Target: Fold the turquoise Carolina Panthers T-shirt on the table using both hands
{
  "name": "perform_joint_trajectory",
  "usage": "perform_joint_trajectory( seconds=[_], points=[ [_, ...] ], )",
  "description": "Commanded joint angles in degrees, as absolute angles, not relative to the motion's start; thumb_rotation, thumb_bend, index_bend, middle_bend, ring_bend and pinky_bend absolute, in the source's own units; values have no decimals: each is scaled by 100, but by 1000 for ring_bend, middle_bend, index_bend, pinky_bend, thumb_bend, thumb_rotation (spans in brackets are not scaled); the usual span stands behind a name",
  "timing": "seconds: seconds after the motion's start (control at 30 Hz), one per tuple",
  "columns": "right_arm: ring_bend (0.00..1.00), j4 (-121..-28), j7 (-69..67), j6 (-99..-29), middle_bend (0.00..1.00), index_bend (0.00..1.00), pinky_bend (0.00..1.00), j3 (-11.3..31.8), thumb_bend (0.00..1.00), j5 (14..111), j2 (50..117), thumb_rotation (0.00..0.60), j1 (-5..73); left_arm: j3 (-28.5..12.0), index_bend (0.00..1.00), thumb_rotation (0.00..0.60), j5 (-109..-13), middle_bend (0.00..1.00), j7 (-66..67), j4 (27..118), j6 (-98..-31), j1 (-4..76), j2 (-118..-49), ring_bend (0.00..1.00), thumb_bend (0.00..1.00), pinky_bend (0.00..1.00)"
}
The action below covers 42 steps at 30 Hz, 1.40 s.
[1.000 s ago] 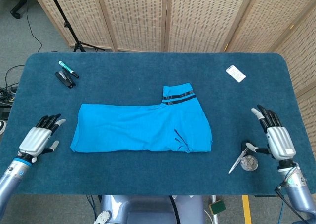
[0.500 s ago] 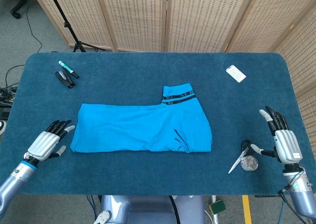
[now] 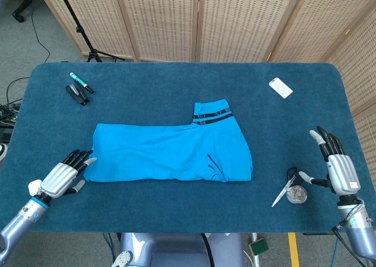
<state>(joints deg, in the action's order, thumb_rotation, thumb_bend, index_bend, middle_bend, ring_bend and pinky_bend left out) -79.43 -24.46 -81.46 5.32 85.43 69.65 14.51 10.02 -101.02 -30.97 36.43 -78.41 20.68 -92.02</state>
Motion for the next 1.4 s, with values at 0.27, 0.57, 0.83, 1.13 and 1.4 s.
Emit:
perform_joint_trajectory(
  seconds=[0.27,0.57,0.83,1.13,1.4],
  points=[
    [0,-7965,-2496,-8109,0,0,0,569,0,8542,6954,600,1444,1074,38,600,-10147,0,-3191,3175,-7979,1994,-9476,0,447,0],
    [0,-7970,-2617,-8055,0,0,0,584,0,8559,6923,600,1440,1068,66,600,-10109,0,-3291,2720,-7958,1986,-9803,0,447,0],
    [0,-7972,-2638,-8033,0,0,0,602,0,8568,6910,600,1434,1018,132,600,-10016,0,-3393,2518,-7843,2029,-9976,0,446,0],
    [0,-7981,-2634,-8034,0,0,0,615,0,8584,6905,600,1420,1004,259,600,-9989,0,-3467,2399,-7921,2042,-10095,0,454,0],
    [0,-7991,-2626,-8021,0,0,0,610,0,8610,6907,600,1417,974,392,600,-9942,0,-3560,2348,-7980,2033,-10146,0,462,0]
  ],
)
